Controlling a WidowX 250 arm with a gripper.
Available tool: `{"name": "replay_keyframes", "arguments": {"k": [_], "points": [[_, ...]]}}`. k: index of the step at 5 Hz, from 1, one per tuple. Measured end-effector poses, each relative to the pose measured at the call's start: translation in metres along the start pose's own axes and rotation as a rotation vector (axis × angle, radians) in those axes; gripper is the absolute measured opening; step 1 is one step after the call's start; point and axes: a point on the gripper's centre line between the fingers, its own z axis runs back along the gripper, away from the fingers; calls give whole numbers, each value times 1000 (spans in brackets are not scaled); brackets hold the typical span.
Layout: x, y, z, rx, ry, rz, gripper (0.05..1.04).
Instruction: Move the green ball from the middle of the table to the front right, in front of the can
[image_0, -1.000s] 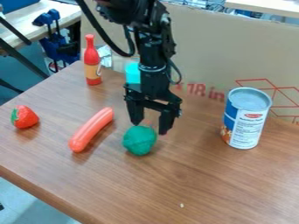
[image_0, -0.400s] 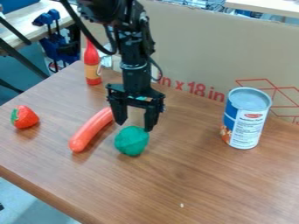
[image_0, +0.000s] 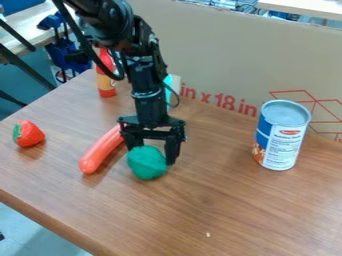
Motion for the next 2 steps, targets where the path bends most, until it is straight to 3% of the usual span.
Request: {"name": "replay_keyframes", "arguments": {"k": [1, 2], "points": [[-1, -4, -4, -9, 6, 3, 966], [-4, -10, -6, -7, 7, -8, 661]]}}
